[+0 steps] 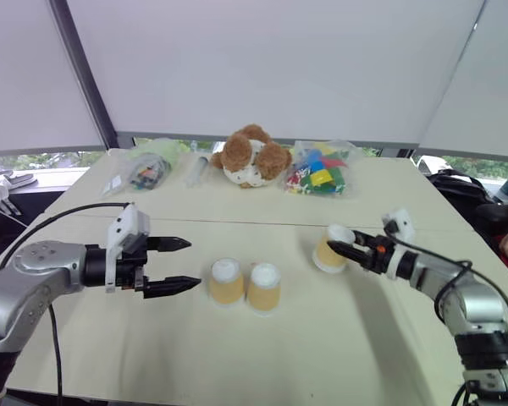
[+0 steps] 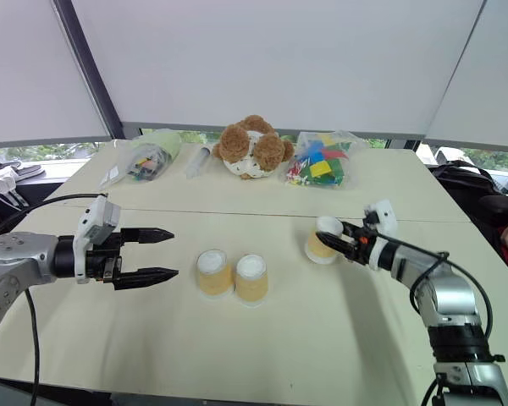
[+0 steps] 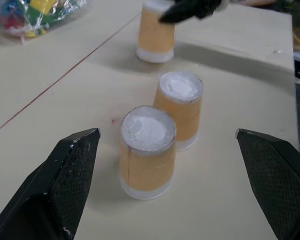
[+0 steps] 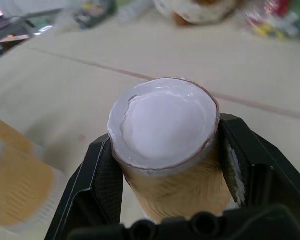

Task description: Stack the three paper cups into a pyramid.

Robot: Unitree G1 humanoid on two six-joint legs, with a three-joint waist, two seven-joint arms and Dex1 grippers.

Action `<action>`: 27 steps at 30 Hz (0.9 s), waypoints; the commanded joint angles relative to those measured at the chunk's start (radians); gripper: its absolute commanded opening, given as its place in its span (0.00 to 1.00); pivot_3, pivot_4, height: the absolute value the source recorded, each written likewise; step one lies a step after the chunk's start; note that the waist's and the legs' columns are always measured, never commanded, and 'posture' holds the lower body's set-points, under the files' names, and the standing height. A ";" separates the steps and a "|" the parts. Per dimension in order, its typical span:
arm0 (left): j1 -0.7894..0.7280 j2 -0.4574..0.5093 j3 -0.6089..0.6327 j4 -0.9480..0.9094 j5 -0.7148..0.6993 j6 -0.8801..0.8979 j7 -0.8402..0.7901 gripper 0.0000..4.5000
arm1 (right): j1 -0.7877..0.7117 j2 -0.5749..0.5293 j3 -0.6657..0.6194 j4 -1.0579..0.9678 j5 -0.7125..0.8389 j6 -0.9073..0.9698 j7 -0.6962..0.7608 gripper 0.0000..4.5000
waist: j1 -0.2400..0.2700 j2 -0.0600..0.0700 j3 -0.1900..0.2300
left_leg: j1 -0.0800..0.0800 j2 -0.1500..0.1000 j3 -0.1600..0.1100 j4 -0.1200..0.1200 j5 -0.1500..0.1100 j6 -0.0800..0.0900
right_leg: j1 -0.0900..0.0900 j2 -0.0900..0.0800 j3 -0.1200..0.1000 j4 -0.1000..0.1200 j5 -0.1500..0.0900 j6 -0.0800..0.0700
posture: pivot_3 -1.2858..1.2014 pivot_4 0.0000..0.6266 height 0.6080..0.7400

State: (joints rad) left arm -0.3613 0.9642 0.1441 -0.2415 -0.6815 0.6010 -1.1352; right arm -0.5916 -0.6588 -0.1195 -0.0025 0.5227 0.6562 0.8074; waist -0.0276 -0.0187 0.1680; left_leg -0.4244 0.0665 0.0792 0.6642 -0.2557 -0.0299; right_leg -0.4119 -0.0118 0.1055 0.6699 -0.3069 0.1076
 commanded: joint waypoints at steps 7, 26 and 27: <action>0.016 0.009 0.034 0.033 0.050 -0.055 -0.035 1.00 | -0.296 0.070 0.022 -0.346 0.307 0.457 -0.121 0.52 | 0.010 -0.001 0.000 | -0.002 0.001 -0.001 -0.001 0.000 0.000 | -0.001 -0.001 -0.002 -0.001 0.000 -0.001 | 0.52 0.24 1.00; 0.125 -0.065 0.064 -0.089 0.038 -0.027 0.086 1.00 | -0.238 0.150 0.242 -0.334 0.227 0.386 -0.089 0.52 | 0.009 -0.002 -0.001 | -0.003 0.000 0.000 0.000 0.000 0.000 | -0.002 -0.001 -0.001 -0.001 0.000 0.000 | 0.52 0.24 1.00; 0.127 -0.066 0.066 -0.091 0.037 -0.025 0.088 1.00 | -0.238 0.146 0.246 -0.326 0.216 0.375 -0.078 0.52 | 0.008 -0.002 -0.001 | -0.003 0.000 0.000 0.000 0.000 0.000 | -0.002 -0.001 -0.001 -0.001 0.000 0.000 | 0.52 0.24 1.00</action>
State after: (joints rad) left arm -0.2368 0.8996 0.1763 -0.3008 -0.6236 0.5766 -1.0554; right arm -0.8104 -0.5009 0.1302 -0.3210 0.7539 1.0650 0.7095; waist -0.0192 -0.0205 0.1670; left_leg -0.4277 0.0667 0.0791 0.6642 -0.2558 -0.0298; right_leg -0.4142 -0.0131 0.1041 0.6693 -0.3071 0.1071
